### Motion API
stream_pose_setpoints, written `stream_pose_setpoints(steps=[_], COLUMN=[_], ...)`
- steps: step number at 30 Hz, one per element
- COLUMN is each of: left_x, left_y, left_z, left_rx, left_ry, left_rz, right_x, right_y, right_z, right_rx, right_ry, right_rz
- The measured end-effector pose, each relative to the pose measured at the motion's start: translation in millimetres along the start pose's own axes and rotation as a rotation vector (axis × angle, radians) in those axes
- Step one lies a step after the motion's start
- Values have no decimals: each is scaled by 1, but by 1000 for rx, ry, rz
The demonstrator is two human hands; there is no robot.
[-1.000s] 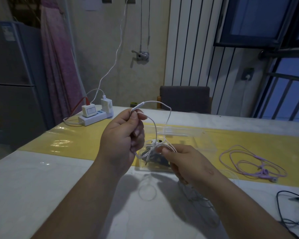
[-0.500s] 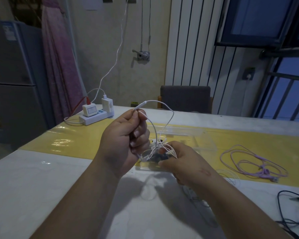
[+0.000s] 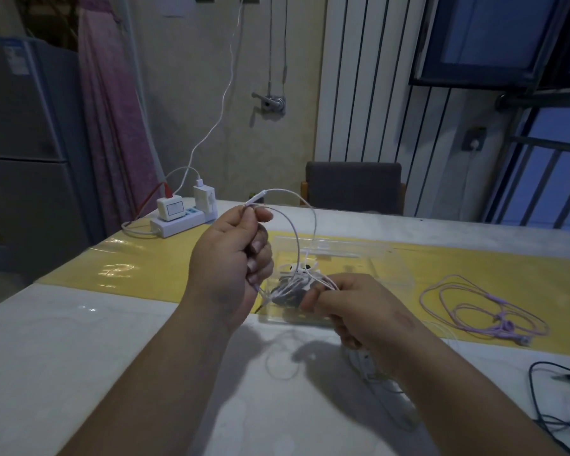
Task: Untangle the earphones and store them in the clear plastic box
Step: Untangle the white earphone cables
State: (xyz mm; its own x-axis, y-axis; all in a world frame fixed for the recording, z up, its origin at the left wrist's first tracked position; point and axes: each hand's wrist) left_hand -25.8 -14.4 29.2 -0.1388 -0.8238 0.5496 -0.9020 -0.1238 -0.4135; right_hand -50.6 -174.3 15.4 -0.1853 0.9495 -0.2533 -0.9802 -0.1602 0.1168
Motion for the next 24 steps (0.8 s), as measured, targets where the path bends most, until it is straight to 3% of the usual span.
stream_pose_setpoints(steps=[4, 10, 12, 16, 24], left_x=[-7, -12, -11, -10, -8], left_y=[-6, -5, -4, -3, -3], left_z=[9, 16, 16, 17, 15], left_rx=[93, 167, 202, 206, 59], left_ry=[-418, -803, -895, -918, -672], left_rz=[-166, -155, -129, -37, 13], right_x=[-4, -11, -14, -14, -21], right_y=[2, 2, 2, 1, -10], right_z=[2, 3, 1, 2, -9], right_rx=[-98, -488, -571, -460, -297], right_ry=[-83, 47, -27, -200, 264], right_rz=[14, -223, -208, -93, -473])
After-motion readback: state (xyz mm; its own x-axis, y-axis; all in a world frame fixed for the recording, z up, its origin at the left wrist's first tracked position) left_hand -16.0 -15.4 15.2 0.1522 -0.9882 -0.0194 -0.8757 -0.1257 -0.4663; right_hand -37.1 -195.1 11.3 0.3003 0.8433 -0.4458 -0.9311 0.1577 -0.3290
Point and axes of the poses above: each hand's wrist, its own y-axis away from the middle knuckle, its own x-axis out of the palm, z = x × y, and after that the axes turned 8 degrees about x, right-handed
